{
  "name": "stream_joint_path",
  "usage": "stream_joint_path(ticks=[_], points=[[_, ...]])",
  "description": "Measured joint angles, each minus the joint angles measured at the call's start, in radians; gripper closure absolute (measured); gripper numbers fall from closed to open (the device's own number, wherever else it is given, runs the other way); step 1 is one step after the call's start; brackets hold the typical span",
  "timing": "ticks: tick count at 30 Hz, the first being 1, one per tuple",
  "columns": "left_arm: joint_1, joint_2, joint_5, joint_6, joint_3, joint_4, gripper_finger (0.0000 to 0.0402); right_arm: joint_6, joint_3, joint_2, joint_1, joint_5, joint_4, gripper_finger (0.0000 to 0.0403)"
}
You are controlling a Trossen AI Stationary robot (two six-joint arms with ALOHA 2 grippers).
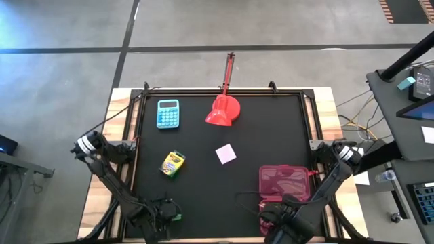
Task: Pack school essentials
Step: Put the green eraser into the pink supply box
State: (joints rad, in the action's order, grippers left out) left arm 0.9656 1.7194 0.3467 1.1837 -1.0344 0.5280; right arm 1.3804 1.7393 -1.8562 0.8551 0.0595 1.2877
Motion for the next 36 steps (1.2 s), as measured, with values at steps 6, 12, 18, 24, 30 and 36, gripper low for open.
stream_joint_path(ticks=[6, 12, 18, 24, 30, 36], points=[[-0.003, -0.016, 0.029, -0.019, 0.001, -0.023, 0.0387, -0.014, 0.000, 0.040, 0.000, 0.175, -0.118, 0.0195], [-0.009, -0.016, 0.029, -0.021, 0.004, -0.020, 0.0386, -0.136, 0.000, 0.043, -0.001, 0.269, -0.323, 0.0195], [-0.009, -0.017, -0.051, -0.019, 0.018, -0.020, 0.0370, -0.177, 0.000, 0.042, 0.000, 0.329, -0.415, 0.0195], [-0.008, -0.018, -0.120, -0.050, 0.022, -0.023, 0.0293, -0.176, 0.000, 0.042, 0.000, 0.334, -0.415, 0.0195], [-0.009, -0.015, -0.104, -0.185, 0.023, -0.036, 0.0216, -0.176, 0.000, 0.042, 0.000, 0.334, -0.415, 0.0195], [-0.001, 0.053, -0.110, -0.188, 0.015, -0.051, 0.0201, -0.169, 0.000, 0.042, 0.000, 0.334, -0.415, 0.0195]])
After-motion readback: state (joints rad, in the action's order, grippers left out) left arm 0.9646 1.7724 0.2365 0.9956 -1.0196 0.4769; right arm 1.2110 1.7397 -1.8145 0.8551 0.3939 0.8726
